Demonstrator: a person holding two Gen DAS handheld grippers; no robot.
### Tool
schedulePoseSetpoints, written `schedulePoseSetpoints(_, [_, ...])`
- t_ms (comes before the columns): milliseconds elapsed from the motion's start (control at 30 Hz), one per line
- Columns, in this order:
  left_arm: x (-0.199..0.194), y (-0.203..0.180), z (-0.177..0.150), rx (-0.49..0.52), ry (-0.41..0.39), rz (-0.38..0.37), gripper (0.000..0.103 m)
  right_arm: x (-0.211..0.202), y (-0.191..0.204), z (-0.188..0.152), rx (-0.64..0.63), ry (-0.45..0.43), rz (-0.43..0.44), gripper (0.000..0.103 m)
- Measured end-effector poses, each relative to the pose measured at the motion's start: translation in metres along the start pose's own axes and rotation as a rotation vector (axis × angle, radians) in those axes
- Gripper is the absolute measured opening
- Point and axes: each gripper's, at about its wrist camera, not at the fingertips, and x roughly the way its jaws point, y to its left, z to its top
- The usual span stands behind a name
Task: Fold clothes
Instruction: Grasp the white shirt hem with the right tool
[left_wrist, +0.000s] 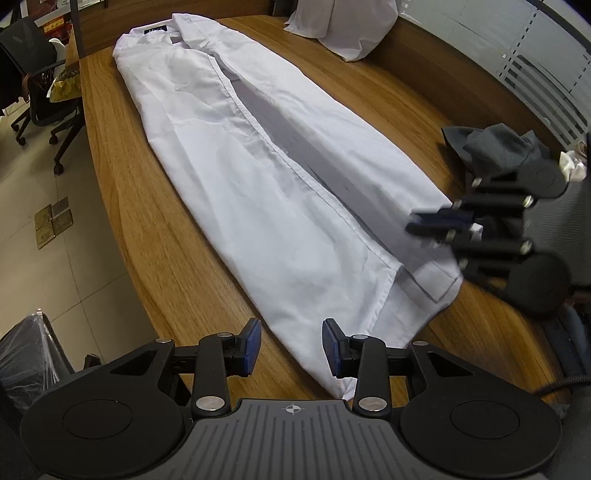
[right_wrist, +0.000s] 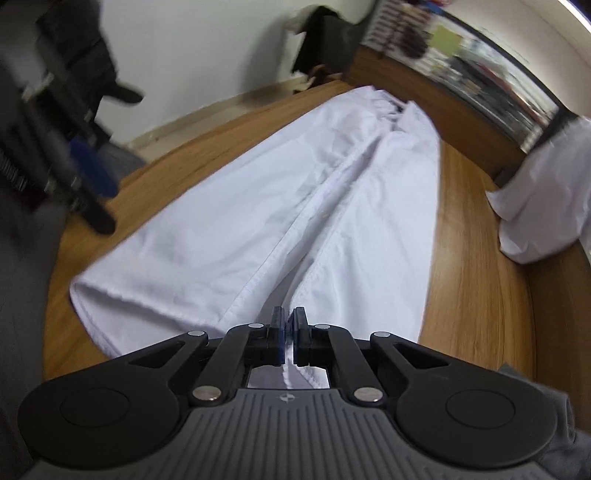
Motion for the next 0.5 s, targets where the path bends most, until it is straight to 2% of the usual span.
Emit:
schedulePoseSetpoints(100, [0.0, 0.0, 0.003, 0.009, -0.001, 0.004, 0.039, 0.017, 0.004, -0.005, -0.012, 0.049, 0.045, 0.006])
schedulePoseSetpoints(133, [-0.001, 0.001, 0.004, 0.015, -0.003, 0.004, 0.04, 0.022, 0.004, -0.007, -0.01, 0.059, 0.062, 0.011])
schedulePoseSetpoints(267, [-0.003, 0.004, 0.005, 0.043, -0.008, 0.007, 0.041, 0.005, -0.001, -0.008, 0.002, 0.009, 0.12, 0.018])
schedulePoseSetpoints(367, [-0.003, 0.005, 0.006, 0.073, -0.003, 0.013, 0.041, -0.013, 0.0, -0.016, -0.049, -0.027, 0.202, 0.028])
schedulePoseSetpoints(433, [-0.004, 0.005, 0.006, 0.093, -0.005, 0.011, 0.045, -0.023, 0.003, -0.023, -0.09, -0.046, 0.272, 0.038])
schedulePoseSetpoints(500, [-0.005, 0.003, 0.007, 0.117, -0.008, 0.007, 0.047, -0.026, 0.009, -0.029, -0.144, -0.052, 0.321, 0.042])
